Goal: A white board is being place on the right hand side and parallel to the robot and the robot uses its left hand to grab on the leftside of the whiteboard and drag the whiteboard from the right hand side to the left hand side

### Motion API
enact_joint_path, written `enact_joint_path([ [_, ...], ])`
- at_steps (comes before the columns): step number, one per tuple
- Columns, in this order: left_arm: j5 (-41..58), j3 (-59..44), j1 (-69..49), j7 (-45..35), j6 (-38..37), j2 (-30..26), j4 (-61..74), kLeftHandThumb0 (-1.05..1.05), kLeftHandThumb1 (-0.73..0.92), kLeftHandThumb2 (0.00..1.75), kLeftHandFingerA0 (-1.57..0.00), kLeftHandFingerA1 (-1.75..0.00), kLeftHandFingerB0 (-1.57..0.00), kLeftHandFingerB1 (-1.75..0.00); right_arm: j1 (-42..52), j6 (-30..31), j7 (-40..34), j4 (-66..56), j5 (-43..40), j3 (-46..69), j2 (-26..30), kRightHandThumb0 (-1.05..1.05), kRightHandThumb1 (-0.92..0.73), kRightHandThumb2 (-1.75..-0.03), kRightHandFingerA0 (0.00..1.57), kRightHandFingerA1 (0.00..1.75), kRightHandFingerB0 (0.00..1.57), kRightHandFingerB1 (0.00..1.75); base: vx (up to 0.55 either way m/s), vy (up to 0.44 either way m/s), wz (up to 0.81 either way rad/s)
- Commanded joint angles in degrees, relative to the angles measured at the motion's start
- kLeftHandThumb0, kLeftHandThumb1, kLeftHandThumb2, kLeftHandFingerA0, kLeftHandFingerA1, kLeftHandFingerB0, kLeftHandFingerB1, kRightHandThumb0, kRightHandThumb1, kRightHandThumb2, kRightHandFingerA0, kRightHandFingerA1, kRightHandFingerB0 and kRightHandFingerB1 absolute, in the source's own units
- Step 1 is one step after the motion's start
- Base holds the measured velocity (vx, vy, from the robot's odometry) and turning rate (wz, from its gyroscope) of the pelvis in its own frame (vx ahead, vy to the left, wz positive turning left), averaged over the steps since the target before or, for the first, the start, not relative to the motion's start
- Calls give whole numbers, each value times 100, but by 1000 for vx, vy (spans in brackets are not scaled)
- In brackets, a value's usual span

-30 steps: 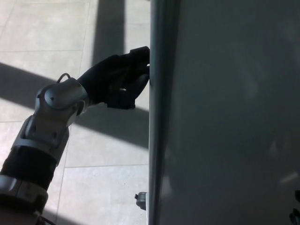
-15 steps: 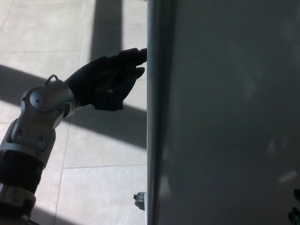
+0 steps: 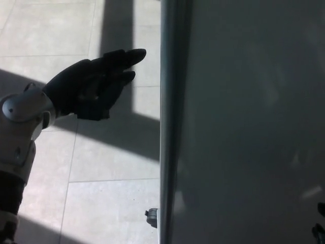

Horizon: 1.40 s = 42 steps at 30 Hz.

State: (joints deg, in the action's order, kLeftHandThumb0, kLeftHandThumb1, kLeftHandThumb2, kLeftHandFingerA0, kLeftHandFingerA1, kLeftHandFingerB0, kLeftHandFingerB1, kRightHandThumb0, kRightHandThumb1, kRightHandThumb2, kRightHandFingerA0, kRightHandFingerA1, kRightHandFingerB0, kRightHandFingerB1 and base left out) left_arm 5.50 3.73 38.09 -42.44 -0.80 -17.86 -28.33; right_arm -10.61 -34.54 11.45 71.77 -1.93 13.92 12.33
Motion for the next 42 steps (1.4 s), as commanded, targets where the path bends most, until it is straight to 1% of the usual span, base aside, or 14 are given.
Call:
enact_joint_path([
  [1,157,0,-249,-270,190,-147,455,-101,72,108,0,0,0,-1,6,-29,-111,18,75,-80,99,-58,-90,-66,31,36,17,28,0,0,0],
  [7,191,118,-443,-360,280,20,614,-96,68,103,0,-5,0,-2,176,-55,100,21,-96,4,84,-57,-90,-66,29,37,16,28,0,0,0],
  [8,146,171,-545,-374,112,40,668,-100,68,105,0,-2,0,0,222,-69,89,34,-57,-23,77,-65,-74,-94,23,46,11,39,0,0,0],
  [10,129,234,-643,-391,-34,90,762,-101,68,105,0,-2,0,0,257,-80,-87,25,95,-134,105,-65,-74,-94,25,46,12,40,0,0,0],
  [16,388,321,-788,-508,495,329,1095,-97,61,100,0,-1,0,0,270,-61,-113,-2,85,-195,101,-66,-74,-95,26,47,12,40,0,0,0],
  [17,326,353,-805,-479,473,338,1148,-98,62,101,0,0,0,0,264,-69,-116,-1,72,-193,95,-61,-89,-65,33,37,18,29,0,0,0],
  [18,318,355,-809,-475,477,340,1161,-98,62,101,0,0,0,0,263,-70,-118,-1,70,-195,94,-61,-89,-65,33,37,18,29,0,0,0],
  [19,121,487,-849,-356,401,338,1359,-100,65,104,0,0,0,0,266,-77,-69,0,77,-213,118,-67,-74,-94,24,46,12,40,0,0,0],
  [24,84,572,-827,-296,421,317,1384,-100,65,105,0,0,0,0,258,-71,-90,4,79,-227,125,-67,-75,-95,25,47,12,40,0,0,0],
  [36,112,629,-138,-172,313,757,207,-97,60,101,0,-3,0,0,207,-117,-75,-2,112,-284,139,-64,-75,-94,25,47,10,40,0,0,0],
  [37,91,595,-17,58,489,891,101,-92,68,59,0,0,0,0,193,-107,-149,-1,149,-307,134,-64,-75,-94,26,47,11,40,0,0,0],
  [39,-115,631,173,470,663,1042,-86,-88,63,59,0,0,0,0,181,-105,-134,-1,136,-296,129,-65,-75,-94,26,47,11,40,0,0,0],
  [40,-80,603,235,511,812,1098,-130,-84,46,84,0,0,0,0,176,-106,-149,0,148,-304,130,-65,-75,-94,26,47,11,40,0,0,0],
  [42,-77,582,276,539,878,1135,-172,-84,46,84,0,0,0,0,173,-107,-156,3,154,-308,131,-65,-75,-94,26,47,11,40,0,0,0],
])
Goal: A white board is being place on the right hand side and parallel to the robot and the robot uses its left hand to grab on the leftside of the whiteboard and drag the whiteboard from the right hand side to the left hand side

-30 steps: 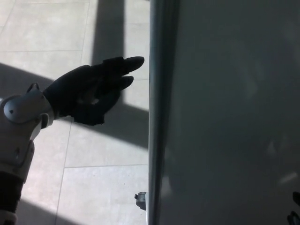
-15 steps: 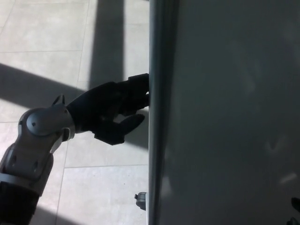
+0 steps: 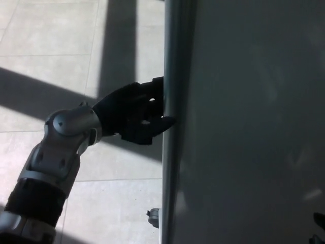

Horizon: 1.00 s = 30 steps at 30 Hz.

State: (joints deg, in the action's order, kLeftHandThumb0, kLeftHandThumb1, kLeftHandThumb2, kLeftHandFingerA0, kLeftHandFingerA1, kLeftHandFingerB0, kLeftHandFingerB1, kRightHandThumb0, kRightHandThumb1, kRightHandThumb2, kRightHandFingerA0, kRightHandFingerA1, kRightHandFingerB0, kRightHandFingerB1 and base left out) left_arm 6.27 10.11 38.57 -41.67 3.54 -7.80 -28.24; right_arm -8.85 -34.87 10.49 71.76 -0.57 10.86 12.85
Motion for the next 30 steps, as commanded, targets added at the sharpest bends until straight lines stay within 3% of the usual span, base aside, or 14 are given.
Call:
enact_joint_path([
  [1,-428,60,363,815,543,215,-213,-73,48,55,0,0,0,0,-5,-77,-93,2,37,-16,75,-66,-74,-94,26,47,11,40,0,0,0],
  [6,-1023,365,575,1531,340,406,-405,-64,42,54,0,0,0,0,-35,-61,-19,-6,-21,10,51,-64,-75,-93,25,47,11,40,0,0,0],
  [7,-1056,395,599,1567,367,422,-425,-61,41,54,0,0,0,0,-35,-89,-51,0,0,1,59,-61,-89,-65,35,39,18,29,0,0,0],
  [11,-1154,503,720,1664,261,491,-661,-63,41,53,0,0,0,0,-73,-97,-67,3,14,-13,72,-61,-88,-65,34,38,18,29,0,0,0],
  [12,-1203,547,747,1663,65,479,-749,-63,34,66,0,0,0,0,-101,-29,60,-2,-95,58,43,-66,-72,-93,24,47,12,40,0,0,0],
  [14,-1286,642,827,1653,58,472,-841,-61,42,53,0,0,0,0,-106,-75,-160,-5,119,-85,99,-66,-74,-95,26,47,13,40,0,0,0],
  [15,-1297,664,849,1659,22,479,-889,-60,42,53,0,0,0,0,-106,-90,-191,-10,141,-107,111,-62,-89,-65,34,38,18,29,0,0,0],
  [18,-1345,698,914,1737,57,535,-1009,-54,38,56,0,-1,0,0,-127,-27,6,1,-93,32,42,-61,-86,-64,34,38,18,29,0,0,0],
  [22,-1318,666,968,1885,93,691,-1200,-62,39,74,0,-8,0,0,-153,44,277,-1,-237,184,-11,-64,-74,-90,23,46,12,39,0,0,0],
  [25,-1307,652,980,1909,101,716,-1233,-62,39,74,0,-8,0,0,-149,31,282,-9,-214,202,-12,-64,-74,-90,23,46,12,39,0,0,0],
  [26,-1308,506,811,2431,-74,860,-1124,-48,41,53,-59,-46,-43,-39,-178,33,194,8,-150,167,17,-65,-73,-90,25,46,15,40,0,0,0],
  [27,-1313,439,739,2656,-151,925,-1079,-48,41,53,-59,-46,-43,-39,-191,34,158,15,-124,152,30,-65,-73,-90,25,46,15,40,0,0,0],
  [28,-1307,365,671,2796,-372,972,-1100,-40,45,53,-80,-51,-59,-44,-181,-6,124,-4,-74,110,51,-62,-88,-65,33,38,18,29,0,0,0],
  [30,-1357,328,648,2894,-466,988,-1117,-33,48,54,-96,-53,-71,-47,-182,-28,-30,-5,62,2,93,-62,-89,-65,35,37,18,28,0,0,0],
])
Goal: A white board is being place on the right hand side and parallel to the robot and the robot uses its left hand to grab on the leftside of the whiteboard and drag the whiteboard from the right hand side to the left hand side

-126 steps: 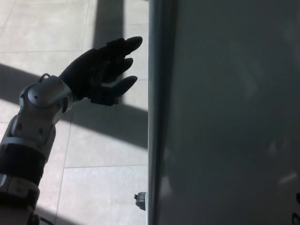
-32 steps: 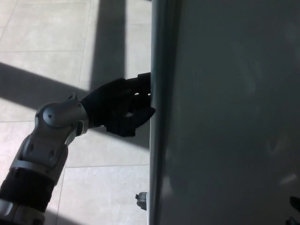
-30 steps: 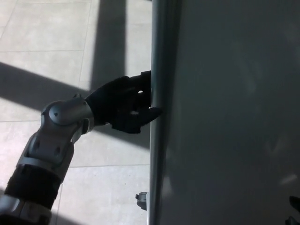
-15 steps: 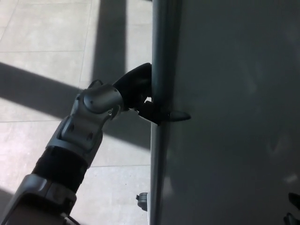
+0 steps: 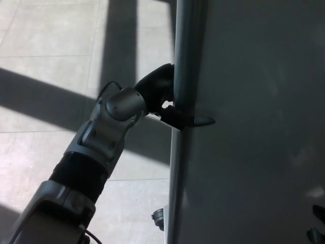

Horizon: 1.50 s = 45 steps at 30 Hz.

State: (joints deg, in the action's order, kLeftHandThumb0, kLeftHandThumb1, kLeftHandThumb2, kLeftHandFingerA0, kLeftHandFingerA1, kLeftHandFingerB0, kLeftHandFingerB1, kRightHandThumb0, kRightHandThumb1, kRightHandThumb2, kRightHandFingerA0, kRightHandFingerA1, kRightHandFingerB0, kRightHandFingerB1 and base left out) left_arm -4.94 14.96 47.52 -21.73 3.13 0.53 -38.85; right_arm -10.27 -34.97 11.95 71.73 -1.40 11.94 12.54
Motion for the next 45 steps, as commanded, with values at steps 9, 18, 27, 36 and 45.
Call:
enact_joint_path([
  [9,-431,-236,-299,1339,-979,-13,-303,-47,51,84,-118,-99,-84,-68,-123,-38,-204,11,163,-151,133,-66,-88,-66,33,38,18,29,0,0,0],
  [18,-282,-520,-455,1259,-1325,-135,-434,-39,55,56,-113,-74,-92,-53,-129,22,-179,14,98,-140,124,-68,-74,-92,27,46,16,40,0,0,0],
  [27,247,-1157,-587,544,-1219,-406,-470,-37,54,56,-111,-87,-87,-52,-133,-31,-227,16,113,-154,119,-70,-73,-91,26,46,17,41,0,0,0],
  [36,174,-1248,-717,493,-1500,-778,-407,-38,53,57,-113,-71,-87,-52,-162,13,-170,28,70,-133,110,-71,-73,-92,26,46,16,41,0,0,0],
  [45,269,-1325,-878,362,-1465,-844,-196,-36,53,56,-114,-73,-88,-53,-182,-3,-368,27,211,-248,139,-67,-87,-66,34,38,19,30,0,0,0],
])
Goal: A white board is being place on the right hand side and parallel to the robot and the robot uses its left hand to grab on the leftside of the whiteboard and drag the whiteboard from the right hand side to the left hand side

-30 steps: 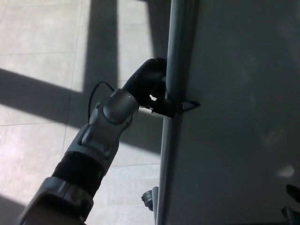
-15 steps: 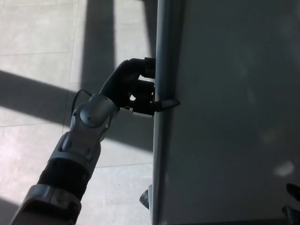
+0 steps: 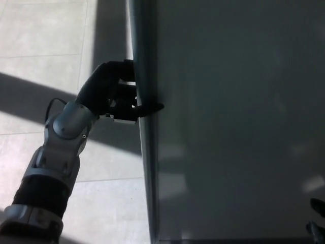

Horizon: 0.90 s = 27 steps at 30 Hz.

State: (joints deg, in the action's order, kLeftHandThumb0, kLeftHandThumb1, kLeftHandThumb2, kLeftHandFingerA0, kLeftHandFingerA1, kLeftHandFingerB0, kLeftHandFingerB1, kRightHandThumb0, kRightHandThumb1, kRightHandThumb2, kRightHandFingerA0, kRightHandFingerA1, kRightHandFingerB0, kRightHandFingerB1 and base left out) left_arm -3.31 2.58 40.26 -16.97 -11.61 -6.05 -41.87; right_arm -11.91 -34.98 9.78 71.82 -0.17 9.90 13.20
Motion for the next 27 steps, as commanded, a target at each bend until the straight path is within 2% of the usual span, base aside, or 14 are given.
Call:
enact_joint_path([
  [1,121,-99,-176,-124,45,-195,144,-38,52,56,-113,-70,-87,-52,-25,1,-118,16,80,-46,83,-70,-74,-92,26,47,16,41,0,0,0],
  [6,323,-212,-312,-481,27,-331,309,-47,51,56,-111,-77,-88,-52,-16,-10,-50,14,12,-13,62,-71,-73,-92,26,47,15,41,0,0,0],
  [7,268,-202,-325,-456,19,-381,333,-49,51,56,-112,-80,-89,-52,-30,-18,-60,18,33,-29,69,-66,-88,-65,35,39,18,30,0,0,0],
  [9,311,-244,-360,-479,177,-443,417,-42,52,56,-112,-77,-89,-53,-49,7,-101,19,84,-67,85,-67,-88,-66,34,39,18,29,0,0,0],
  [10,352,-308,-408,-481,204,-505,465,-35,52,56,-108,-70,-86,-53,-52,54,-24,5,-32,15,40,-70,-73,-91,25,46,17,40,0,0,0],
  [12,357,-358,-462,-462,230,-560,544,-37,49,58,-106,-67,-83,-53,-51,44,19,-9,-68,49,40,-69,-73,-91,26,46,16,40,0,0,0],
  [13,404,-396,-494,-519,212,-589,564,-35,50,59,-104,-63,-83,-53,-48,30,18,-13,-44,35,51,-66,-88,-65,33,38,18,29,0,0,0],
  [14,476,-449,-539,-608,183,-626,587,-35,50,59,-104,-63,-83,-53,-43,15,17,-17,-10,13,65,-66,-88,-65,33,38,18,29,0,0,0],
  [15,508,-520,-657,-627,277,-724,772,-37,50,58,-105,-62,-82,-53,-51,9,-82,-9,42,-16,66,-70,-73,-92,27,47,16,41,0,0,0],
  [19,696,-745,-894,-806,478,-946,1052,-34,52,56,-111,-74,-85,-54,-53,16,-195,17,94,-60,66,-71,-73,-93,27,47,17,41,0,0,0],
  [20,745,-815,-965,-837,574,-1009,1162,-32,52,56,-111,-75,-86,-54,-60,39,-174,28,69,-43,61,-68,-87,-66,33,39,19,30,0,0,0],
  [25,1089,-1164,-1248,-1057,865,-1261,1519,-30,53,56,-105,-73,-87,-53,-64,98,-84,44,-64,63,0,-66,-85,-65,32,38,21,30,0,0,0],
  [26,1085,-1233,-1298,-1025,946,-1304,1594,-29,52,56,-103,-67,-87,-53,-58,59,-166,31,95,-52,66,-70,-74,-92,27,46,16,40,0,0,0],
  [27,1144,-1284,-1324,-1055,979,-1313,1616,-26,52,56,-103,-68,-86,-54,-57,62,-177,34,111,-64,71,-72,-74,-93,26,46,16,40,0,0,0],
])
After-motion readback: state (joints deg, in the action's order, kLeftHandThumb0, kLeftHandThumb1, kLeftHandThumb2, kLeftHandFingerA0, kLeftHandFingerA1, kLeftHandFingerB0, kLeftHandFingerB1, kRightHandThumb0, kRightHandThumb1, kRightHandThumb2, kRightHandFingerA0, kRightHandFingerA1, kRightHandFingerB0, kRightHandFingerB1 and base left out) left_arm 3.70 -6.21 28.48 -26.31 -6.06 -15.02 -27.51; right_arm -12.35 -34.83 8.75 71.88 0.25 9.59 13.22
